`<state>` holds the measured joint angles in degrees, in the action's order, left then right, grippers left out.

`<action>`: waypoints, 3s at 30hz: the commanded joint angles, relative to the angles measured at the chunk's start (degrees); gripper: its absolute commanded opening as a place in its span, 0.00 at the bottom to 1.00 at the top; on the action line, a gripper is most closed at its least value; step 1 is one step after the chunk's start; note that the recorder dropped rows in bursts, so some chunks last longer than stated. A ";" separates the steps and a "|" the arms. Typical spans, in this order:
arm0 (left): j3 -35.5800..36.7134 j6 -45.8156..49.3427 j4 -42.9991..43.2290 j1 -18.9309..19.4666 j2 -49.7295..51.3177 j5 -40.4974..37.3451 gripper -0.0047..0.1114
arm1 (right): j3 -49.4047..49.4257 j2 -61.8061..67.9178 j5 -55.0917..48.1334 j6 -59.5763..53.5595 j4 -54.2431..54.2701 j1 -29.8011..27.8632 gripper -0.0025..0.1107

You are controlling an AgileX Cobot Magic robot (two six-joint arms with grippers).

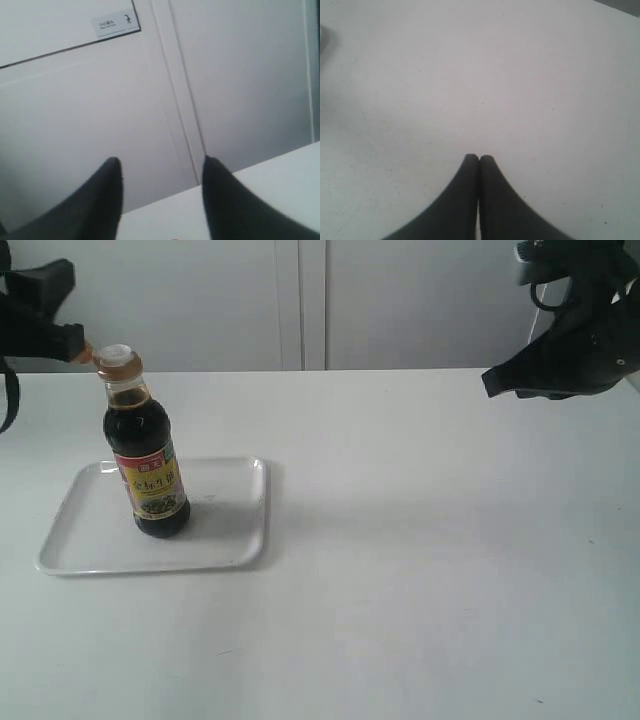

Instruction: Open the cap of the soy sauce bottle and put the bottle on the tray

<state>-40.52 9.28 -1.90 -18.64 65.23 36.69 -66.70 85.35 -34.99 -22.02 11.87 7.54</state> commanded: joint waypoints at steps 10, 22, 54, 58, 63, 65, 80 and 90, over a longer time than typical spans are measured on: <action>-4.94 37.39 -41.42 1.68 -1.84 -7.13 0.04 | 0.07 0.07 0.22 -0.24 0.34 0.03 0.02; -12.79 59.92 -50.13 14.44 -1.95 -40.37 0.04 | 0.07 0.07 -0.73 -0.24 1.04 0.03 0.02; -17.00 38.23 -18.13 15.21 -9.20 -100.93 0.04 | 0.07 0.07 0.59 -0.89 3.25 0.03 0.02; -17.00 25.45 -2.78 15.21 -9.20 -99.11 0.04 | 0.07 0.07 0.47 -0.89 3.25 0.03 0.02; -17.00 5.43 13.38 15.21 -9.20 -91.71 0.04 | 0.07 0.07 -2.91 -1.18 0.25 0.03 0.02; -17.00 -2.11 19.40 15.21 -9.20 -89.64 0.04 | 0.07 -0.19 -5.58 0.17 -5.30 0.03 0.02; -5.41 -9.28 18.44 15.21 -22.52 -63.34 0.04 | 4.24 -14.57 -4.11 8.36 -11.49 -0.12 0.02; 3.85 -12.81 17.30 15.03 -32.85 -54.10 0.04 | 19.18 -31.24 10.99 8.78 -11.49 -0.12 0.02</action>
<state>-38.88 -2.27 15.96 -3.41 35.02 -19.72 -50.56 57.64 -27.60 -13.57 0.49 7.54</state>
